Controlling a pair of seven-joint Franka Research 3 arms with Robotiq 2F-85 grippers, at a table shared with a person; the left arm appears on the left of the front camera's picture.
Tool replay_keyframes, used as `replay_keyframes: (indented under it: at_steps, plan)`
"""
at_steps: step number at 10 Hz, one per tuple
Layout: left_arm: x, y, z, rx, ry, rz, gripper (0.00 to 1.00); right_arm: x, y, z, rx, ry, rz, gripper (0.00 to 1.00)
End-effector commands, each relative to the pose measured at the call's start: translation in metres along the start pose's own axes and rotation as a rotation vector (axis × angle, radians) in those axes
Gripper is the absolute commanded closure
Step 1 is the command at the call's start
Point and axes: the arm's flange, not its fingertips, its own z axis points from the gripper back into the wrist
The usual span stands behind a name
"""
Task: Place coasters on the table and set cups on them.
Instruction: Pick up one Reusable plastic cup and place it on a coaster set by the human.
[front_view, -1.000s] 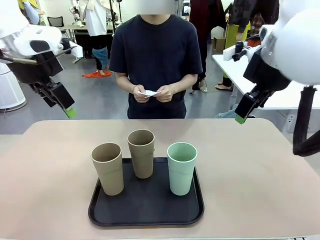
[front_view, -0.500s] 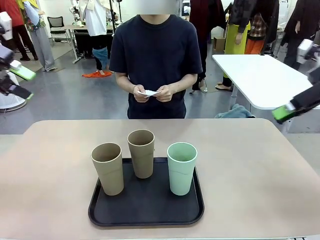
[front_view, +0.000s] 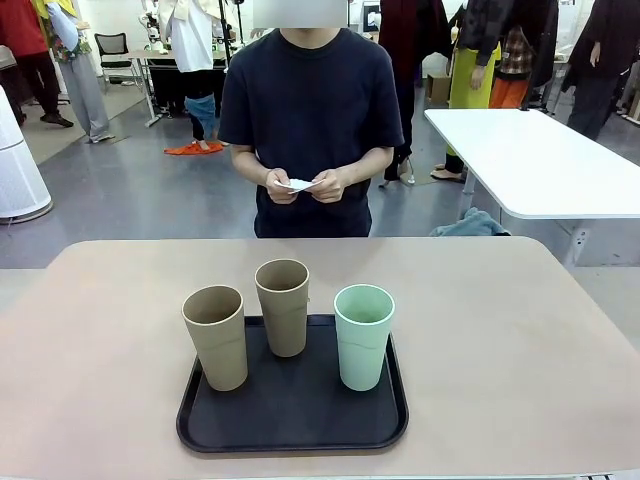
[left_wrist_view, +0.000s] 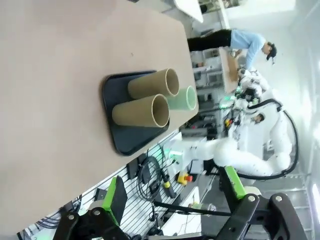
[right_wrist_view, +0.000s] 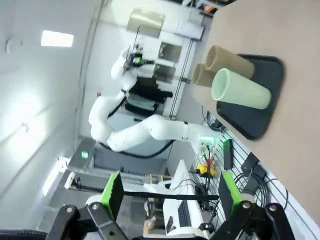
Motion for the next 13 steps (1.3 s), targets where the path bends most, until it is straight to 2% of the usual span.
replay_keyframes:
  at_steps: [1, 5, 7, 8, 9, 13]
  plan:
    - [-0.012, 0.001, 0.037, -0.116, -0.08, -0.043, 0.0, -0.003, 0.007, 0.028, -0.108, -0.105, -0.071, 0.0]
    - [-0.053, 0.033, 0.09, -0.153, -0.163, -0.025, 0.0, -0.022, 0.0, 0.068, -0.204, -0.254, -0.165, 0.0]
    - [-0.058, 0.038, 0.095, -0.143, -0.165, -0.02, 0.0, -0.026, 0.004, 0.072, -0.204, -0.321, -0.161, 0.0]
    - [-0.057, 0.039, 0.093, -0.11, -0.135, -0.028, 0.0, -0.026, 0.009, 0.069, -0.198, -0.345, -0.135, 0.0]
    - [-0.062, 0.038, 0.09, -0.146, -0.176, 0.0, 0.0, -0.027, -0.001, 0.081, -0.205, -0.28, -0.149, 0.0]
    - [-0.062, 0.038, 0.09, -0.146, -0.176, 0.0, 0.0, -0.027, -0.001, 0.081, -0.205, -0.28, -0.149, 0.0]
